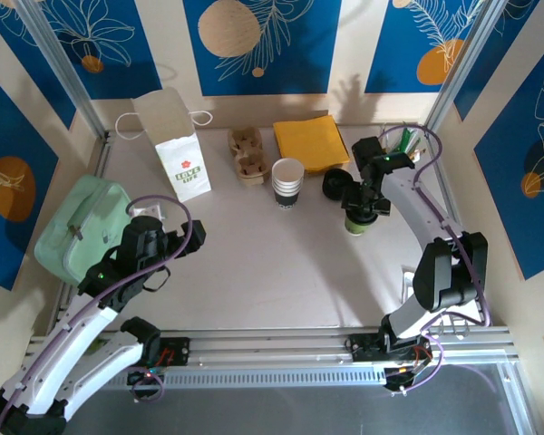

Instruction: Pack the takeout coffee

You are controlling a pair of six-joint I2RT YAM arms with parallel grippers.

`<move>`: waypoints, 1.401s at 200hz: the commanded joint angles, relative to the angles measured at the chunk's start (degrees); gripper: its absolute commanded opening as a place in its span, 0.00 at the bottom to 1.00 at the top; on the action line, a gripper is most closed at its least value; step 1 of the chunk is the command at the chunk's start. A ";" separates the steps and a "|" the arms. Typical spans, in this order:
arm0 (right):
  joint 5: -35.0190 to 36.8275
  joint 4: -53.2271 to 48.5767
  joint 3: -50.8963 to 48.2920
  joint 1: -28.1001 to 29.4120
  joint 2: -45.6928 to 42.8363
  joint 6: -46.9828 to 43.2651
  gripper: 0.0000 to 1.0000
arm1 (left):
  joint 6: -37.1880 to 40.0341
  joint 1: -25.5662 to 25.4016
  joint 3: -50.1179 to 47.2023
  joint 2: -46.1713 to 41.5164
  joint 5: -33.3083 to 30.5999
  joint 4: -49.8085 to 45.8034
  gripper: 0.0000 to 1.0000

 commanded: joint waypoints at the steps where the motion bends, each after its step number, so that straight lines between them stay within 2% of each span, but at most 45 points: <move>1: -0.62 0.72 2.41 -2.77 1.38 -2.23 0.72 | -0.22 0.59 -0.38 -0.37 0.26 -0.36 0.99; 52: -2.53 3.52 3.64 -9.79 3.86 -3.28 0.72 | 0.17 0.59 -0.42 -0.63 -0.16 -0.72 0.99; 119: -0.81 3.06 5.98 -14.07 8.33 -3.01 0.72 | 0.62 0.67 -0.22 -0.60 -0.31 -0.89 0.99; 280: -3.58 0.92 9.01 -16.08 11.59 -1.77 0.82 | 0.59 0.85 -0.38 0.34 0.79 -0.28 0.99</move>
